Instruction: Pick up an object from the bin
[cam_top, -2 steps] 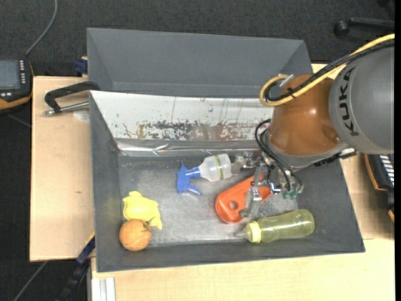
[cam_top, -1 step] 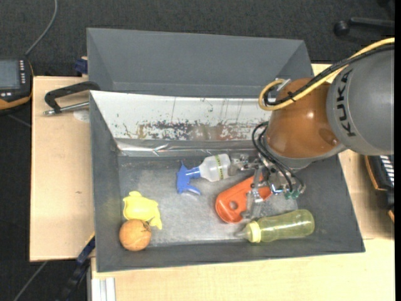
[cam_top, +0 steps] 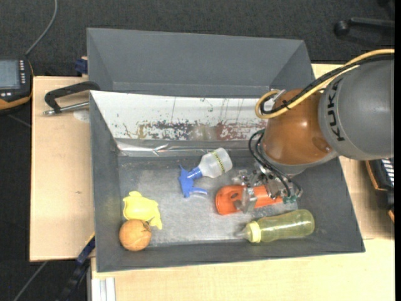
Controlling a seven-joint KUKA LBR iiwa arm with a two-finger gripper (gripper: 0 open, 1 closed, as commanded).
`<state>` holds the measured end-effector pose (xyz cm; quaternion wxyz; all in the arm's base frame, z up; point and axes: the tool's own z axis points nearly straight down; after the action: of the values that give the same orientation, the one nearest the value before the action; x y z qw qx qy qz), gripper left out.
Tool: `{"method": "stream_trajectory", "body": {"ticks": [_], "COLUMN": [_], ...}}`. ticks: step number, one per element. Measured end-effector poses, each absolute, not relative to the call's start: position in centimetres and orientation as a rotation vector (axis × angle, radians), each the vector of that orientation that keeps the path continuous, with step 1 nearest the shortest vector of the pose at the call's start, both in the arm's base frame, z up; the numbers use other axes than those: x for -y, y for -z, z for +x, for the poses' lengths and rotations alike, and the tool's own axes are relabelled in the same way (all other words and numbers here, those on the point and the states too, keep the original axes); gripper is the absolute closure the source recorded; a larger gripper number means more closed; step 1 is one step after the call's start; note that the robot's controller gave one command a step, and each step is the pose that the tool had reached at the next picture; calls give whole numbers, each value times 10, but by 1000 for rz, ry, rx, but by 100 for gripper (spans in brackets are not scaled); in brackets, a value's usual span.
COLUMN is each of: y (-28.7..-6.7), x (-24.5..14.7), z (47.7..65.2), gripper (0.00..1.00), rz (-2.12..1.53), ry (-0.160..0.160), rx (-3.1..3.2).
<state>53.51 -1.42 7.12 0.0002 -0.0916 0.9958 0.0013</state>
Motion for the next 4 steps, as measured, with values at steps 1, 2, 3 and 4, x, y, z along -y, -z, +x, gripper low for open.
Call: {"method": "stream_trajectory", "body": {"ticks": [1,2,3,4], "y": [-71,-111,-157,-192], "x": [14,16,20,11], "z": [535,530,546,533], "gripper": [100,100,100,100], "rz": [-288,-269,-235,-219], "ry": [-4,-6,-4,-7], "rx": [-3128,-3131,-3122,-3133]}}
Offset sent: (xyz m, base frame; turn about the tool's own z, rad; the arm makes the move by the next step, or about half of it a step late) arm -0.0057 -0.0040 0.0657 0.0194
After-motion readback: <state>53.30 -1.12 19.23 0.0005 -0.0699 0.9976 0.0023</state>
